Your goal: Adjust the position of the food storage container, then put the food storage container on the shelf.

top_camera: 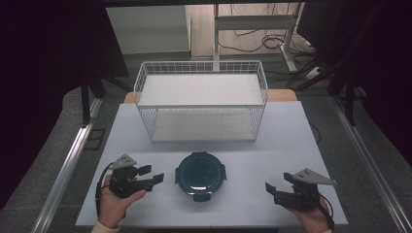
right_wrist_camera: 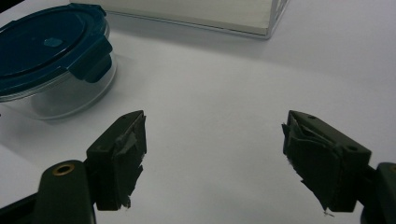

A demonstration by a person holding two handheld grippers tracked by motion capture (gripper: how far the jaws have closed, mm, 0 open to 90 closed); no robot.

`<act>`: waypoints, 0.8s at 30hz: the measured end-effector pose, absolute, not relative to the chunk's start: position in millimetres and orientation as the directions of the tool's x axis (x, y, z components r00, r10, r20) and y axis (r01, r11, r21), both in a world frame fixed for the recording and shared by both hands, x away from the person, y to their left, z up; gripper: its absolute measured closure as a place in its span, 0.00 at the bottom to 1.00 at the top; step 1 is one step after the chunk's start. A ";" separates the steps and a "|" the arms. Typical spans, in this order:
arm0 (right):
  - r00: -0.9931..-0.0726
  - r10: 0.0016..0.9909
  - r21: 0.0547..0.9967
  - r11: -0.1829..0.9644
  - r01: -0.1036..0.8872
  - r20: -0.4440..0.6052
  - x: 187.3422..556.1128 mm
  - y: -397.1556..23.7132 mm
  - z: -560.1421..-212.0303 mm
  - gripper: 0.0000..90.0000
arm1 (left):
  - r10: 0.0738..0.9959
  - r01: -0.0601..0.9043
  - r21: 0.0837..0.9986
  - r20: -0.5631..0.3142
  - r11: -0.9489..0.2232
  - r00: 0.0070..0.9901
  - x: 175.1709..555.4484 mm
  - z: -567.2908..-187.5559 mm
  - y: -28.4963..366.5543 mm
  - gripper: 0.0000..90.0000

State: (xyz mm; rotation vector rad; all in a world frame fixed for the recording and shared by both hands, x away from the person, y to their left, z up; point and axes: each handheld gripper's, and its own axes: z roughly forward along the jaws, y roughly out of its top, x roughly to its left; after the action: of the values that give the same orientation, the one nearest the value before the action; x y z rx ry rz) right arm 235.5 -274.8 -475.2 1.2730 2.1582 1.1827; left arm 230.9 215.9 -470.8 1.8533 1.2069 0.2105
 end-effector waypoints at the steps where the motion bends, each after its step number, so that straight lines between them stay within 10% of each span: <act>1: -0.525 0.845 0.810 0.240 0.535 0.097 234.9 -274.8 -474.6 0.24 | 0.802 0.656 0.743 -0.308 -0.134 0.512 231.1 -471.3 215.0 0.36; 24: -0.595 0.795 0.800 0.279 0.531 0.118 234.3 -237.2 -466.9 0.21 | 0.785 0.696 0.710 -0.366 -0.111 0.499 240.5 -468.1 205.2 0.24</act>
State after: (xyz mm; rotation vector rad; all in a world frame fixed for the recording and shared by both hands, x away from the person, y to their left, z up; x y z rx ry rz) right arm 234.3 -237.2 -466.9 1.2112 2.2486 1.2223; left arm 240.5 205.2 -468.1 1.8439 1.2350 0.1254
